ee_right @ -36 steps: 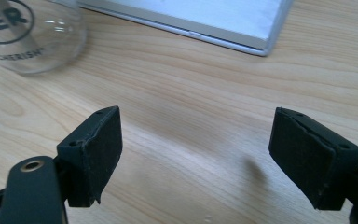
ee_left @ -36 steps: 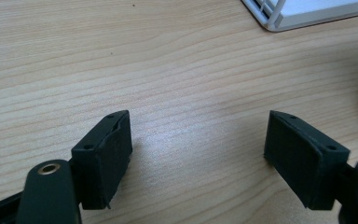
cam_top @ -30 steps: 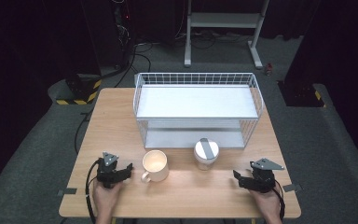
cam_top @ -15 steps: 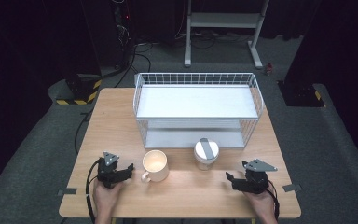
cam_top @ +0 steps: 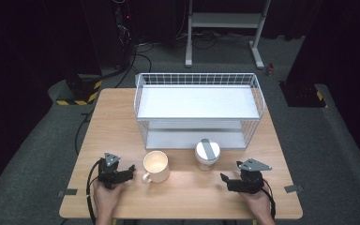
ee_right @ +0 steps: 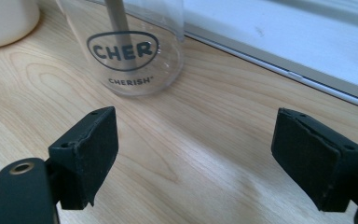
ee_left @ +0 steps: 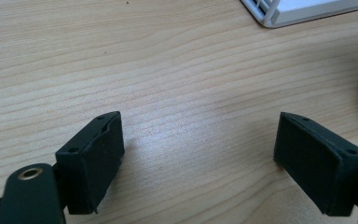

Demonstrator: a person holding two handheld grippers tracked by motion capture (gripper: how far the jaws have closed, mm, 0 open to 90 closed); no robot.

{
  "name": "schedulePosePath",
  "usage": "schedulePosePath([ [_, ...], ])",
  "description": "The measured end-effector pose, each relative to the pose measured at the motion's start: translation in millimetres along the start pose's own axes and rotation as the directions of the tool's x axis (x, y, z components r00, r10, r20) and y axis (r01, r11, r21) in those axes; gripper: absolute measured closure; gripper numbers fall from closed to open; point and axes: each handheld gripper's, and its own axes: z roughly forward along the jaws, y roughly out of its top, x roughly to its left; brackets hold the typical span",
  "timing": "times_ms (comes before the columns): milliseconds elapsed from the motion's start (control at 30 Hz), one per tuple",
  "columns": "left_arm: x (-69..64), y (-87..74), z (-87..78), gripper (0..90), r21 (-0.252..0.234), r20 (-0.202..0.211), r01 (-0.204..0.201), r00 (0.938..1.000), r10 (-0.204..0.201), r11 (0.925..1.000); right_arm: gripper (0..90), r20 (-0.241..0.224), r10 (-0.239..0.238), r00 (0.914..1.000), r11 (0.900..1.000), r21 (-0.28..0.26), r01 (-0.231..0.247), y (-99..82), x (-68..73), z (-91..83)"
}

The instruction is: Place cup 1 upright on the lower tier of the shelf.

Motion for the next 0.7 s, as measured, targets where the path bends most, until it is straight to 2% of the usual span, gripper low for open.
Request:
schedulePosePath([
  [200,-0.1,0.0,0.1,15.3,0.001,-0.001,0.001,1.0,-0.001,1.0,13.9,-0.029,-0.004,0.9996,1.0,-0.005,0.004,5.3,5.6,3.2],
  [700,-0.2,0.1,0.2,14.8,0.002,0.0,0.0,1.0,0.0,1.0,13.3,-0.056,-0.041,0.9976,0.9987,-0.031,0.04,21.3,19.3,12.5],
])
